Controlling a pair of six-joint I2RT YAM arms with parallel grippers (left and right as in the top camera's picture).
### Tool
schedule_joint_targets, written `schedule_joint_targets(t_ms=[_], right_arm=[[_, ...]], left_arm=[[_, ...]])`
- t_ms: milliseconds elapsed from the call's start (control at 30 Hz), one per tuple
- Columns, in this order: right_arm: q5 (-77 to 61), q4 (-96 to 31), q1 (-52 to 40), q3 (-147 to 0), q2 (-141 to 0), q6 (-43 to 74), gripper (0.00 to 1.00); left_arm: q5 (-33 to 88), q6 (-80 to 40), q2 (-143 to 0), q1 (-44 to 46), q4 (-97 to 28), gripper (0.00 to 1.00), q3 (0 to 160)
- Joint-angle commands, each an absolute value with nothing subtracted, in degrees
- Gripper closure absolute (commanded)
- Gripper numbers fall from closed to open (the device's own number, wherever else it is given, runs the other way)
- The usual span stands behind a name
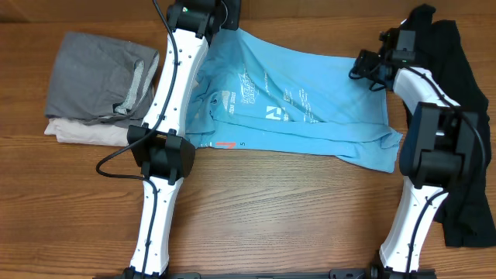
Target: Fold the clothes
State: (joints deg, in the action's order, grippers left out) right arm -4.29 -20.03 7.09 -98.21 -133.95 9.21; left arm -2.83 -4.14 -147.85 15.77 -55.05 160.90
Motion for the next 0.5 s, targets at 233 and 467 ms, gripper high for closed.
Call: schedule_joint_targets(t_ms=[233, 467], right_arm=[[8.5, -17.6, 6.4, -98.7, -137.2, 12.3, 0.38], [14.1, -16.4, 6.4, -98.7, -137.2, 12.2, 0.36]], left_arm=[[-6.6, -3.2, -146.0, 16.1, -56.2, 0.96, 161.7], [-6.6, -3.1, -146.2, 16.1, -56.2, 0.96, 161.7]])
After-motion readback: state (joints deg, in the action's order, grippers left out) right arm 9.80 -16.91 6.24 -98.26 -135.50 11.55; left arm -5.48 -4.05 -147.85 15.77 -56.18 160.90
